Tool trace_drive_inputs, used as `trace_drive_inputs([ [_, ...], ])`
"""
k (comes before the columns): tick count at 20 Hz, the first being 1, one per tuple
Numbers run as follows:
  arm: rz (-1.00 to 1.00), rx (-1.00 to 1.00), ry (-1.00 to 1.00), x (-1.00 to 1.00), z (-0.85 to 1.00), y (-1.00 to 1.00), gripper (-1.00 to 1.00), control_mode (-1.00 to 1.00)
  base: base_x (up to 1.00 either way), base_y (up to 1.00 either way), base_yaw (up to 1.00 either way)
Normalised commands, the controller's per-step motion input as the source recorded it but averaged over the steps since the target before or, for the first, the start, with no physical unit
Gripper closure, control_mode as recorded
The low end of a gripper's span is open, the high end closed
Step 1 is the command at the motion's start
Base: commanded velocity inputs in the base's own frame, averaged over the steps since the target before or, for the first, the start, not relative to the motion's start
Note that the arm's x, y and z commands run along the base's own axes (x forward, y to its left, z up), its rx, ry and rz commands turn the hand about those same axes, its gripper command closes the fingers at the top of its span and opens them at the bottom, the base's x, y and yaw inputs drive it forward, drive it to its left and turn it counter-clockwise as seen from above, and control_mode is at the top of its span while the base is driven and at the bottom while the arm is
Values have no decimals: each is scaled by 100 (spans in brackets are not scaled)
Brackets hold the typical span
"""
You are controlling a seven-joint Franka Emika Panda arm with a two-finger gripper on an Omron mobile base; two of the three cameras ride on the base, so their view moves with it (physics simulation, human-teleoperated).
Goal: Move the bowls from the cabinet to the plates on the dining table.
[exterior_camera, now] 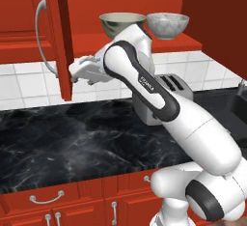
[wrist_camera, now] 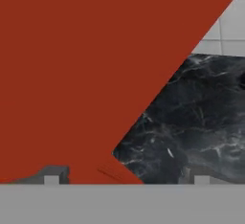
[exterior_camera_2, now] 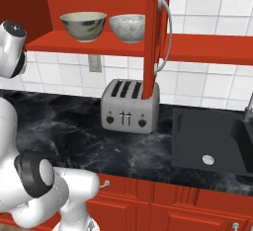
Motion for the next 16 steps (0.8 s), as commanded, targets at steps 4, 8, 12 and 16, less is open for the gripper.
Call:
trace_drive_inputs([
  [4, 0, -11, -12, 0, 0, -25, -100, -100, 0, 0, 0],
  [8, 0, -18, -13, 0, 0, -43, -100, -100, 0, 0, 0],
  [12, 0, -22, -12, 0, 6, -37, -100, -100, 0, 0, 0],
  [16, 0, -25, -10, 0, 19, -28, -100, -100, 0, 0, 0],
])
